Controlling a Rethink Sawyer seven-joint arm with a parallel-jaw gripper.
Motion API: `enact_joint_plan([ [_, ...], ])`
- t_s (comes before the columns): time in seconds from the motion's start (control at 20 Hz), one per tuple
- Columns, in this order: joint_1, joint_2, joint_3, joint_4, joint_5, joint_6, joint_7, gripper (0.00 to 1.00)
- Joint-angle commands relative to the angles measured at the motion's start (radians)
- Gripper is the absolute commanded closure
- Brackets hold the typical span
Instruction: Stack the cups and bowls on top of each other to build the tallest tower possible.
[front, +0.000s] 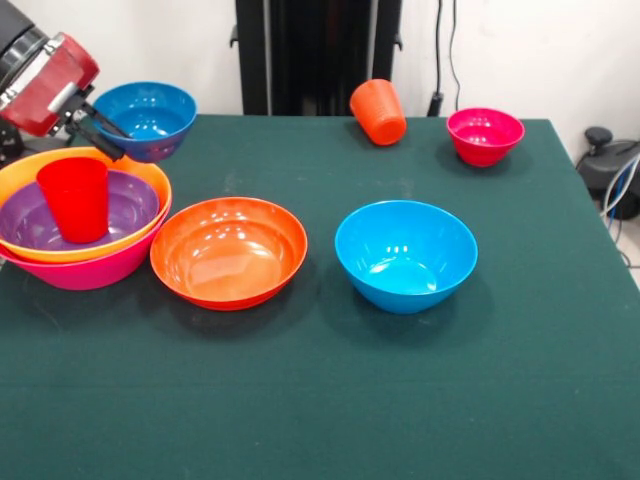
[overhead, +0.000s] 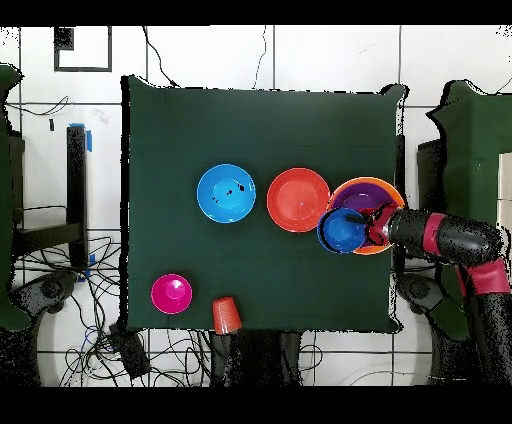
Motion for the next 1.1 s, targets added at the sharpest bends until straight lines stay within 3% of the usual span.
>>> enact_joint_plan([
  [0.05, 0.090, -0.001, -0.003, -0.151, -0.032, 0.145, -0.366, 1.00],
  [0.6, 0.133, -0.021, -0.004, -0.236, -0.040, 0.222, -0.432, 1.00],
  [1.1, 0.169, 0.010, -0.015, -0.317, -0.038, 0.260, -0.499, 1.00],
])
